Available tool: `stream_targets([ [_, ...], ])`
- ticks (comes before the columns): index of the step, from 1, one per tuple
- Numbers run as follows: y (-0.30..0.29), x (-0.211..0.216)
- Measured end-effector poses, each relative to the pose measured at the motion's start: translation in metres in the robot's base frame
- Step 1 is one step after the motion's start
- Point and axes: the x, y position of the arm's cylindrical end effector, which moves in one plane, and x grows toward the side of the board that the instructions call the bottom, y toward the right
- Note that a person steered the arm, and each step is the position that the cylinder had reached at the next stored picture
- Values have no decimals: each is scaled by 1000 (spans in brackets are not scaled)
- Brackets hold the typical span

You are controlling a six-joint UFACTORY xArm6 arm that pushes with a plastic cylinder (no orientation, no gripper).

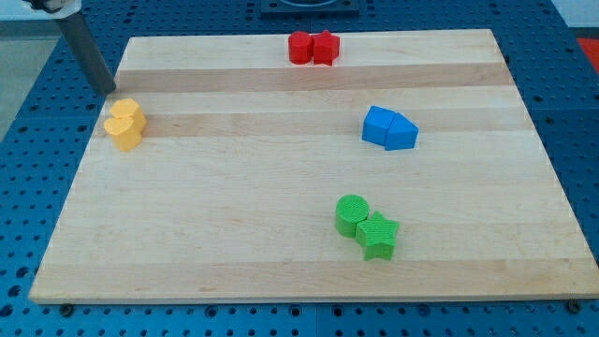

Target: Slightly touch the yellow heart

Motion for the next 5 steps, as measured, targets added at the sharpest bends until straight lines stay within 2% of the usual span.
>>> stream_targets([
  [1,0,8],
  [4,5,115],
  [5,34,119],
])
